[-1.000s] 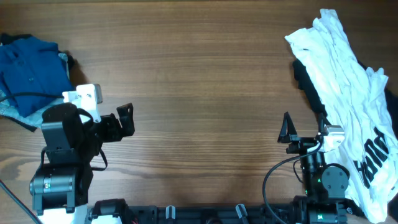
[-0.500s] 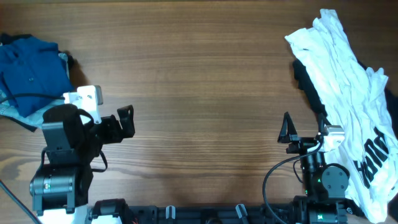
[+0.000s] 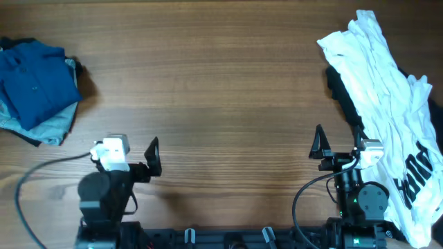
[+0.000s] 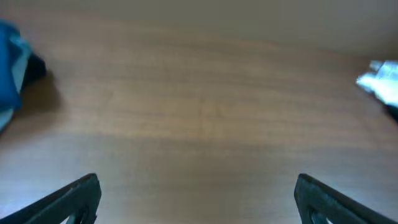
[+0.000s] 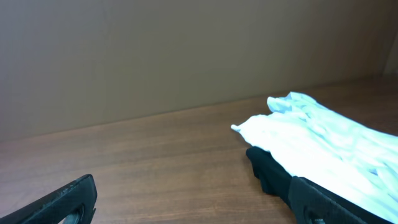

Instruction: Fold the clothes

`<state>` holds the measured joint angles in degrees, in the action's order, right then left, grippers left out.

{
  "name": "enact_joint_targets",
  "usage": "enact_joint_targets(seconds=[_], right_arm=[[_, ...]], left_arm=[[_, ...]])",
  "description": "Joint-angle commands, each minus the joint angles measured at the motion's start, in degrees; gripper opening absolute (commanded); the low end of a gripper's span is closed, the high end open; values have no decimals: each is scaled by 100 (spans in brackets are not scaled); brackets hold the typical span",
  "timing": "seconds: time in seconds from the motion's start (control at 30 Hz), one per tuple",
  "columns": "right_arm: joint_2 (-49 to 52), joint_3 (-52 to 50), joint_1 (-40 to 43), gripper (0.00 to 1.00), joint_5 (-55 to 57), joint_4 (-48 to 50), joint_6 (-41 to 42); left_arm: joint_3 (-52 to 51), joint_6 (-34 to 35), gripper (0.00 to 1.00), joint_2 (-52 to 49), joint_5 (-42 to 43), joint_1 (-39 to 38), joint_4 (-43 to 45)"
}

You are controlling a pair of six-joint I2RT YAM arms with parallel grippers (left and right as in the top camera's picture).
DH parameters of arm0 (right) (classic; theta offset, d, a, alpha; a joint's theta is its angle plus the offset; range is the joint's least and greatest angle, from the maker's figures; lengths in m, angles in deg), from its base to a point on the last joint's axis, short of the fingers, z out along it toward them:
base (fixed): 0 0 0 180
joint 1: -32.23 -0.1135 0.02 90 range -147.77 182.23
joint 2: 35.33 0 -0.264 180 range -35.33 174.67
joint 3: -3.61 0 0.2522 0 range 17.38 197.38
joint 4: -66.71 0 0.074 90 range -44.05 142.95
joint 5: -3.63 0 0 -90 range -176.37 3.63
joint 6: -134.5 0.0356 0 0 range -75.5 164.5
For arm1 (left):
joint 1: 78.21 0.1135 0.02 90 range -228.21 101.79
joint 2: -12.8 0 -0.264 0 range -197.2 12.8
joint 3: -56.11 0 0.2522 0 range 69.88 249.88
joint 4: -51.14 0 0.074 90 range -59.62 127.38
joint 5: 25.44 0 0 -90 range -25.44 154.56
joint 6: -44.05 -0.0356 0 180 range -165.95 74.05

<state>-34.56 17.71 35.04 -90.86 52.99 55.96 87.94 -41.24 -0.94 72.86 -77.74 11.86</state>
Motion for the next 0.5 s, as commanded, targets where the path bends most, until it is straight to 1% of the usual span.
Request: enact_joint_targets(seconds=[0.0, 0.1, 0.23, 0.47], right_arm=[[-50, -4, -28, 100, -70, 28, 72], [-50, -4, -28, 100, -68, 28, 70], [-50, -4, -28, 100, -68, 28, 72], [-50, -4, -28, 100, -68, 28, 70]], left_arm=[[-1012, 28, 100, 885, 81, -26, 909], [-1403, 22, 100, 1335, -81, -20, 1377], [-1781, 2, 100, 1357, -271, -22, 2216], [-1775, 7, 100, 1357, -282, -22, 2168]])
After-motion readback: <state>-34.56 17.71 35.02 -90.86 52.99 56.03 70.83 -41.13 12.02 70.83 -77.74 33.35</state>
